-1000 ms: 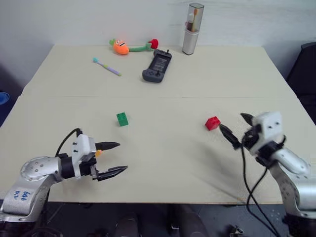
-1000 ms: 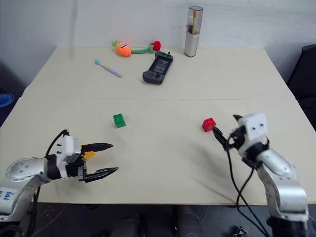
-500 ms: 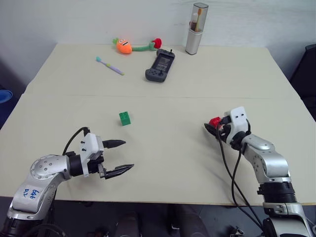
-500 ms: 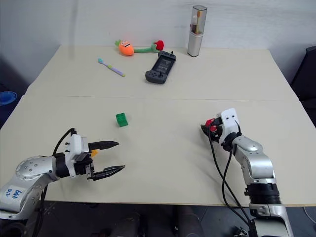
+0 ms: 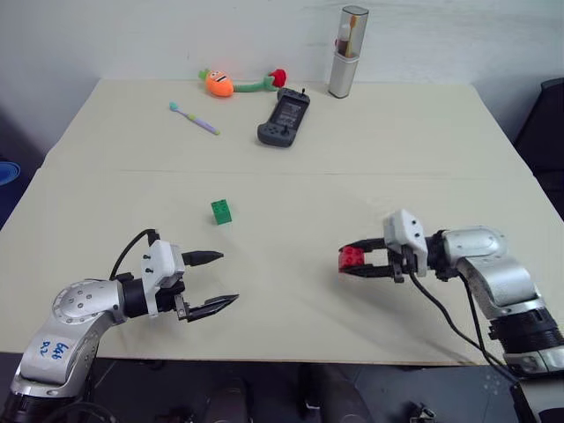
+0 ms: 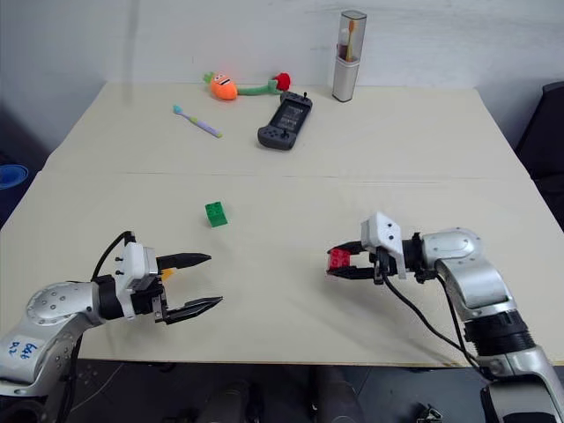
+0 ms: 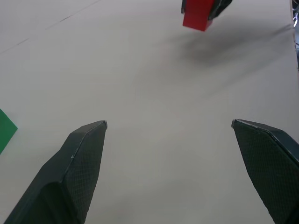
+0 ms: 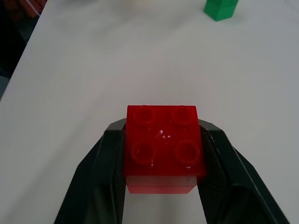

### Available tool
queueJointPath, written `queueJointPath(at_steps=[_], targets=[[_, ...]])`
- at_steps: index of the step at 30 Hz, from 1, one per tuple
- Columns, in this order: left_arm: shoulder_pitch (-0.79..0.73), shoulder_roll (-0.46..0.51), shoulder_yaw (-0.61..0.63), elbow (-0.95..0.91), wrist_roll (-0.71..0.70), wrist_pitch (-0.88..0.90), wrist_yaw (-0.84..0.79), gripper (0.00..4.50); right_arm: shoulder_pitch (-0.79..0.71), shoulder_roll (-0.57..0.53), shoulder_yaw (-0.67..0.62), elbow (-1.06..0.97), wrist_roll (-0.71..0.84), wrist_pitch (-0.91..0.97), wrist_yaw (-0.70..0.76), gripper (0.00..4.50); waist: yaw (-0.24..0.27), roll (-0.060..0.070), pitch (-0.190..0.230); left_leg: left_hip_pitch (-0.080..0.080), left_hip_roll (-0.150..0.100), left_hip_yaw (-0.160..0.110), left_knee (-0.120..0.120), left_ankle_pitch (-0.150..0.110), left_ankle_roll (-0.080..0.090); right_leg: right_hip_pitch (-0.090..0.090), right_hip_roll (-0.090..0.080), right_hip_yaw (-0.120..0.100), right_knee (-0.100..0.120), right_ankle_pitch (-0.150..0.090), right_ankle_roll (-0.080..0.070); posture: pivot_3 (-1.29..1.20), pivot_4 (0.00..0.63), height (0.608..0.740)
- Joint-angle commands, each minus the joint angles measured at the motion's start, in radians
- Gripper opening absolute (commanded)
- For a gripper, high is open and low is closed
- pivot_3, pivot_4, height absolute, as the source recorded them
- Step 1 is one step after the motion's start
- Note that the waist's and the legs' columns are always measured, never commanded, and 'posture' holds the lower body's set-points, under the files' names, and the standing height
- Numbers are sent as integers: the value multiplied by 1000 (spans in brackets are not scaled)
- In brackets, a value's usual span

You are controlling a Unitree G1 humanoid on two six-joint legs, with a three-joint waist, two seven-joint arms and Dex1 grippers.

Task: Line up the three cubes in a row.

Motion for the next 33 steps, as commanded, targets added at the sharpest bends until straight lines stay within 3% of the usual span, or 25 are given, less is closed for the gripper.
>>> queueJointPath(at_steps=[1,6,10,15,19,24,28,29,33], targets=[[-4,4,19,-8,1,-18,-5,4500,-67,22,15,149,-64,-147,44,1511,0,0,0,0,0,0,0,1,-1,0,0,0,0,0,0,0,150,740],[10,29,48,16,13,-33,-26,4500,-91,79,17,243,-84,-194,45,1511,0,0,0,0,1,0,0,3,-5,0,0,0,0,0,0,0,150,740],[20,44,88,44,19,-55,-37,4500,-74,94,-21,177,-40,-180,46,2806,0,1,0,-1,1,0,1,3,-5,-1,0,0,0,0,0,0,150,740],[81,98,237,68,-8,-29,-53,4500,-5,23,-123,-46,75,-82,40,4483,1,1,0,-1,1,-1,1,3,-5,-1,-1,-1,0,0,0,0,150,740],[243,138,451,114,-56,39,-118,4500,147,-10,-231,-215,163,-8,-33,4483,1,1,0,0,1,-1,-2,1,-5,0,-1,-1,-3,-1,-1,0,150,740],[365,130,658,400,2,-46,-137,4500,285,124,-343,-254,282,-130,-64,4483,-4,0,0,1,2,-1,-3,-1,-1,0,0,-2,-2,-1,-2,0,150,740],[424,130,700,576,28,-108,-168,4500,304,185,-368,-229,268,-164,-135,4483,-7,0,0,4,1,1,-3,-1,-1,0,-1,-1,0,-1,-2,0,150,740],[430,123,708,607,31,-120,-160,4500,331,169,-354,-240,301,-131,-84,4483,-5,0,0,4,1,0,-3,-1,-1,0,-1,-1,0,-1,-2,0,150,740],[390,106,682,547,-6,-100,-127,4500,364,169,-350,-246,300,-180,-43,4483,11,-2,-1,3,1,-2,-5,-3,-1,1,-3,-3,-2,-2,-4,0,150,740]])
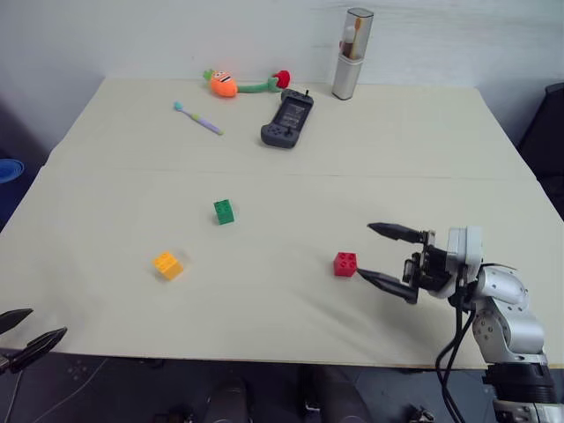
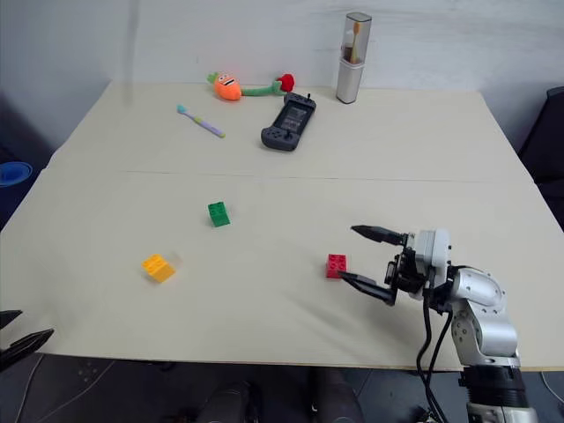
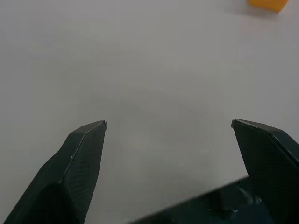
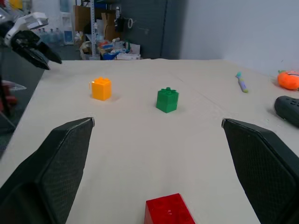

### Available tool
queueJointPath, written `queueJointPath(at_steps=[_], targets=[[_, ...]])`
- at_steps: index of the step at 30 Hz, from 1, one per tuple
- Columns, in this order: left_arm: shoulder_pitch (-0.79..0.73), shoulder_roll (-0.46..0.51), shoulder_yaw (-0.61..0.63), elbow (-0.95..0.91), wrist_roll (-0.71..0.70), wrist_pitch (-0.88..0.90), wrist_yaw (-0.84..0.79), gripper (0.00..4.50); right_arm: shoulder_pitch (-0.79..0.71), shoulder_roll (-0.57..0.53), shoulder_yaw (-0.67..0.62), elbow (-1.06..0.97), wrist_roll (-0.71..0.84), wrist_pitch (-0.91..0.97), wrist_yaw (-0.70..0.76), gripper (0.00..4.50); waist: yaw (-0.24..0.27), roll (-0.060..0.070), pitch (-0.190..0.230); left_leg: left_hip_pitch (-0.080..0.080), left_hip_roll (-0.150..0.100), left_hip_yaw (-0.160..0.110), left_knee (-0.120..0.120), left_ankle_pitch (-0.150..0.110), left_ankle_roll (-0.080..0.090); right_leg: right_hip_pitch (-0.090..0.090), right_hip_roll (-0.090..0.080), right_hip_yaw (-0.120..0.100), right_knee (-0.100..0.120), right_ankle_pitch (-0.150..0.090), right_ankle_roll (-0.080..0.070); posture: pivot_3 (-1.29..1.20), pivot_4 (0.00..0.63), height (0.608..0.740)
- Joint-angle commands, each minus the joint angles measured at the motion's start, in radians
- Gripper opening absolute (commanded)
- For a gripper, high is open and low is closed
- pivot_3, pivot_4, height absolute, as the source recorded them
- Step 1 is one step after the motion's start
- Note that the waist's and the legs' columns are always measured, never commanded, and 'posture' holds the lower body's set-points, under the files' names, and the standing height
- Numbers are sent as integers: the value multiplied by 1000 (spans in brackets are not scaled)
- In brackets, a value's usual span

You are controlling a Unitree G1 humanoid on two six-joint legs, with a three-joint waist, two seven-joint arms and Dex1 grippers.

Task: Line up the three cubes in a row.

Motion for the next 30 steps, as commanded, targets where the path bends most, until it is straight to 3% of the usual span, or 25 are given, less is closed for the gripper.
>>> queueJointPath(at_steps=[1,5,10,14,19,24,28,30], targets=[[-57,2,-5,-102,-54,38,23,4500,7,2,-21,-35,16,-50,14,4483,2,0,0,-1,0,0,0,0,0,0,0,0,0,0,0,0,150,740],[-184,28,-89,-205,-85,104,39,4500,5,-6,-17,-29,14,-55,17,4483,5,0,0,0,0,0,1,0,0,1,-1,0,1,0,0,0,150,740],[-505,73,-345,-191,-21,133,50,4500,0,-13,-12,2,5,-58,20,4483,4,0,0,0,-1,0,1,1,-2,0,0,0,2,0,0,0,150,740],[-813,0,-559,-14,83,71,52,4500,5,-9,-13,36,-7,-91,36,4483,0,1,0,0,-1,2,2,4,-4,1,1,0,3,1,1,0,150,740],[-1199,-168,-789,399,264,-100,13,4500,42,-4,-16,5,0,-110,31,4483,-1,0,0,-3,-2,3,7,5,-5,-1,3,0,5,2,3,0,150,740],[-1389,-250,-878,725,394,-282,52,4500,110,-2,-24,-88,10,-105,-12,4483,-10,0,1,-8,-2,4,13,4,-4,-4,5,0,4,2,4,0,150,740],[-1462,-288,-889,851,429,-350,30,4500,160,-4,-30,-141,12,-103,-49,4483,-3,-1,1,-12,-1,2,16,4,-4,-6,4,-1,5,3,5,0,150,740],[-1488,-293,-909,893,466,-366,33,4125,186,-3,-36,-166,13,-104,-71,4500,-2,-1,1,-12,-2,2,17,4,-4,-6,3,-2,5,3,5,0,150,740]])
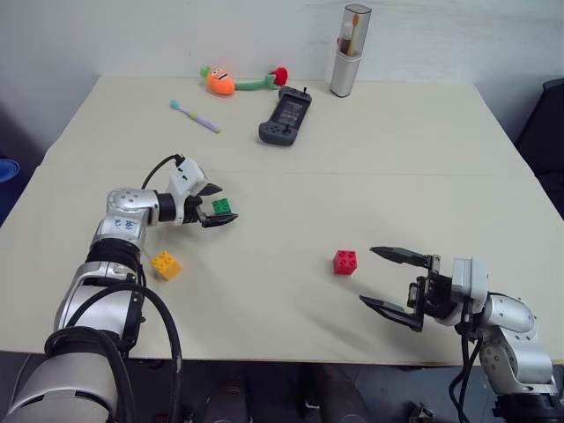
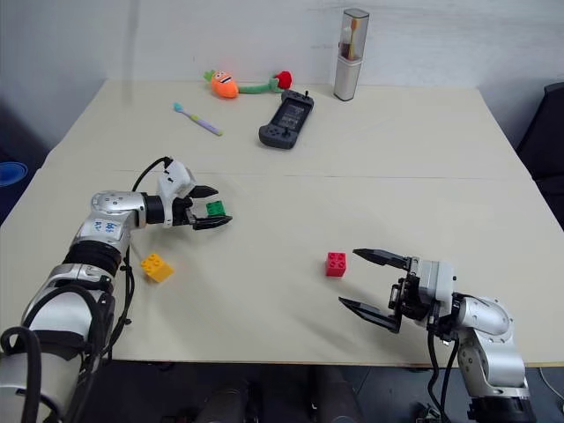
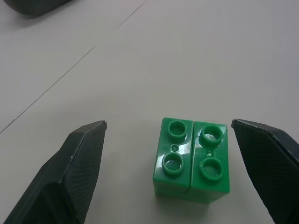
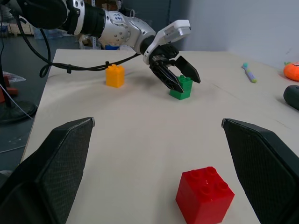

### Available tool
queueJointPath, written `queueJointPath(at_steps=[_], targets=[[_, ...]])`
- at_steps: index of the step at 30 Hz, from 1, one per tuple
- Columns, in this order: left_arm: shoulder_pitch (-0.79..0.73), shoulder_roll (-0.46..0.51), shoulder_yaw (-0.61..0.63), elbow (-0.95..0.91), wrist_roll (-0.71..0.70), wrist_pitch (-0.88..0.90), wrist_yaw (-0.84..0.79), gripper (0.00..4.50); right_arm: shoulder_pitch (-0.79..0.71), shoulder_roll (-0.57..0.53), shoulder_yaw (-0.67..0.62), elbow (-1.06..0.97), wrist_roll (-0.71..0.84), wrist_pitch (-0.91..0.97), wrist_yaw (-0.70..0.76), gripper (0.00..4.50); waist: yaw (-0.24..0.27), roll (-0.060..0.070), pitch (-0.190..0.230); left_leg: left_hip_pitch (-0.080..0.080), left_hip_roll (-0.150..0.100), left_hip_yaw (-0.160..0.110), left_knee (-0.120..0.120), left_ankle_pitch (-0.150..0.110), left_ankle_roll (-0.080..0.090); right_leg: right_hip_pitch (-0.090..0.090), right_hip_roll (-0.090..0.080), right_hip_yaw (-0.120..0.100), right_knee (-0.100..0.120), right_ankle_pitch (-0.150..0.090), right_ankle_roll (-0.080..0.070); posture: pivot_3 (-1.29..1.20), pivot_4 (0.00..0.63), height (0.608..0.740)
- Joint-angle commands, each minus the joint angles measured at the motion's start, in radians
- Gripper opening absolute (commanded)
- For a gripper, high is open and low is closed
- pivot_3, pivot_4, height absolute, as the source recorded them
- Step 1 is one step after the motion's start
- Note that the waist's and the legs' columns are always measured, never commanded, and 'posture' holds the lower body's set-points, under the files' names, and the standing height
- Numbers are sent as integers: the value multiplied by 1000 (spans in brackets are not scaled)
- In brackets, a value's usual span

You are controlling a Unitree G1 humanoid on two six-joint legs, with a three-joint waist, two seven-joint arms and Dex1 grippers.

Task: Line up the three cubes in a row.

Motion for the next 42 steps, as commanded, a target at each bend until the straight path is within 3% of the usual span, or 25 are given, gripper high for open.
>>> queueJointPath(at_steps=[1,9,13,16,20,24,42], targets=[[-57,0,-24,59,54,-45,-4,3985,36,0,-35,-70,20,-7,-42,4500,3,0,0,0,0,0,0,0,0,0,0,0,0,0,0,0,150,740],[-95,4,-39,80,90,-87,-108,1488,39,-16,-31,-111,15,10,-102,4500,2,0,0,0,0,0,0,0,0,0,0,-7,0,0,0,0,150,740],[-98,-54,-55,-66,39,-51,-292,1501,38,-40,-45,-126,25,31,-114,4500,10,0,0,-1,-1,0,1,0,1,0,0,-8,0,0,0,0,150,740],[-30,-107,-117,-339,20,79,-365,1501,48,-77,-62,-135,42,57,-100,4500,25,0,0,-2,-1,-1,2,0,1,0,-1,-8,-1,0,1,0,150,740],[91,-115,-180,-616,50,221,-329,1501,58,-121,-68,-149,57,87,-70,4500,20,0,0,-1,-1,-2,2,0,2,3,-1,-1,-1,1,1,0,150,740],[180,-127,-229,-773,78,315,-259,1501,66,-141,-72,-158,67,112,-66,4500,18,0,0,1,0,-1,1,0,1,3,1,2,0,1,1,0,150,740],[197,-212,-355,-848,128,427,-123,1501,106,-122,-84,-192,45,121,-144,4500,24,0,0,1,-1,-2,2,1,2,3,0,3,1,1,1,0,150,740]])
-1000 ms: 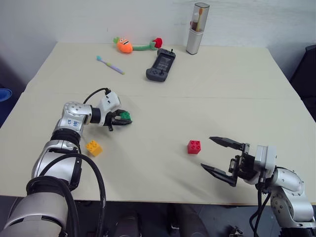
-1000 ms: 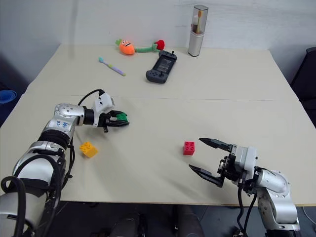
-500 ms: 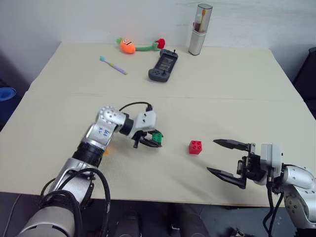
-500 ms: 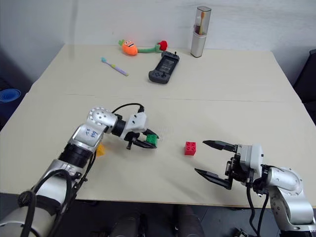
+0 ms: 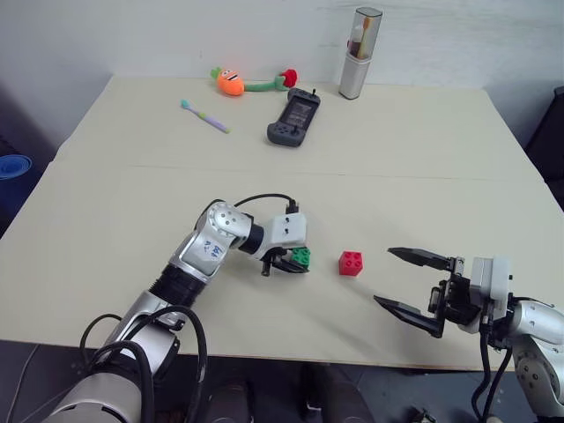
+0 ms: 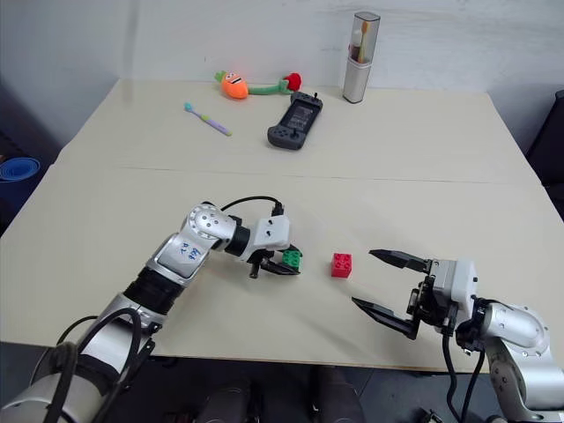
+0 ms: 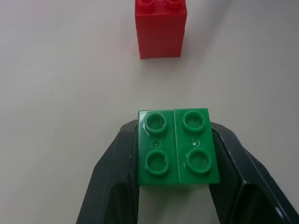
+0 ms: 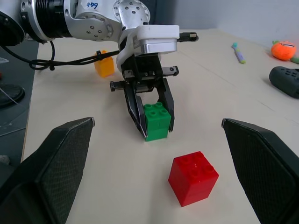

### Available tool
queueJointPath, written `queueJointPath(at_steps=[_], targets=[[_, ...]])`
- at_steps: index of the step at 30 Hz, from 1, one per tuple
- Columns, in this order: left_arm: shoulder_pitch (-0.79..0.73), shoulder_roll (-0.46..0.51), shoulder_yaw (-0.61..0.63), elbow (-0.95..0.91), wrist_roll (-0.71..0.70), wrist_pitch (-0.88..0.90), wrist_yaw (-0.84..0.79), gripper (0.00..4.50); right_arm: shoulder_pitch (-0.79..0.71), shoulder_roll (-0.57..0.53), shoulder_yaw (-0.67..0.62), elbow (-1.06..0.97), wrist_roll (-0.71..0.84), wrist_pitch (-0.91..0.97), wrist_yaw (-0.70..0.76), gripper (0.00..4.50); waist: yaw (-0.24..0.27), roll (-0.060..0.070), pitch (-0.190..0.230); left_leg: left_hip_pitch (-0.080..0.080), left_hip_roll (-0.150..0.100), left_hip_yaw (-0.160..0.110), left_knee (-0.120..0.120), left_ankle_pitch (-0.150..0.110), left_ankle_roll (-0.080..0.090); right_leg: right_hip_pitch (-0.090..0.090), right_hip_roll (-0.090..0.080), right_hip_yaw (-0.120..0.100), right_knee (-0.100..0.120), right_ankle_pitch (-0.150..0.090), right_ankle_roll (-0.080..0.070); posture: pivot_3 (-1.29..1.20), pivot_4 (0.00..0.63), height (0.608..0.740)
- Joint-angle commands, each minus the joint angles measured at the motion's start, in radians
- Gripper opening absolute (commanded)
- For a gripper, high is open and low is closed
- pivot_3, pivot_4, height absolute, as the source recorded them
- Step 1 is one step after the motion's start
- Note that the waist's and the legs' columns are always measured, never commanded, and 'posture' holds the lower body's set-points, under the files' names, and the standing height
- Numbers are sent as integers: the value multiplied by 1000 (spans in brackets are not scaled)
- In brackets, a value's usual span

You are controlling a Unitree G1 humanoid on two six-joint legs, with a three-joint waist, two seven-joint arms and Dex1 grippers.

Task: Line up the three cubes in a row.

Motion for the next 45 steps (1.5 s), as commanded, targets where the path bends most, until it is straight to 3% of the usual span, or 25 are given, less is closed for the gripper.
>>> queueJointPath(at_steps=[1,3,5,12,19,25,30,33,37,45], targets=[[-20,-6,-16,-7,6,3,6,1501,-6,6,-6,-35,6,-1,-12,4500,0,0,0,0,0,0,0,0,0,0,0,0,0,0,0,0,150,740],[-22,-7,-17,1,6,8,10,1501,-7,8,-4,-36,5,-1,-16,4500,1,0,0,0,0,0,0,0,0,0,0,0,0,0,0,0,150,740],[-22,-4,-15,9,7,4,12,2265,-6,10,-1,-40,5,-1,-21,4500,1,0,0,0,0,0,0,0,0,0,0,0,0,0,0,0,150,740],[-15,32,28,1,-19,-48,10,4291,-3,15,4,-46,7,5,-28,4500,0,0,0,0,0,0,0,0,0,0,0,0,0,0,0,0,150,740],[-6,82,127,-40,-128,-108,-36,4291,-13,16,12,-38,9,13,-25,4500,-1,0,0,0,0,0,0,0,0,0,0,0,0,0,0,0,150,740],[-8,208,241,-81,-242,-86,-120,4291,-16,13,11,-24,12,15,-13,4500,-2,0,0,0,1,0,0,0,0,0,0,0,0,0,0,0,150,740],[-1,288,437,-112,-399,3,-92,4291,-28,21,20,4,13,8,9,4500,-3,0,0,-1,1,0,1,0,0,0,0,0,0,0,0,0,150,740],[142,426,625,-164,-521,46,-158,4400,-66,30,32,21,19,1,31,4500,-26,1,0,0,2,1,-1,0,0,0,0,1,0,0,0,0,150,740],[488,614,858,-90,-470,-27,-163,4400,-137,50,84,59,2,-19,86,4500,-52,1,1,4,3,1,-3,0,-2,0,1,2,2,-2,-3,0,150,740],[906,619,1168,18,-466,-107,-87,4400,-223,85,154,61,-3,-25,134,4500,-25,-1,1,5,2,-2,-3,-5,3,1,-3,0,4,-3,-4,0,150,740]])
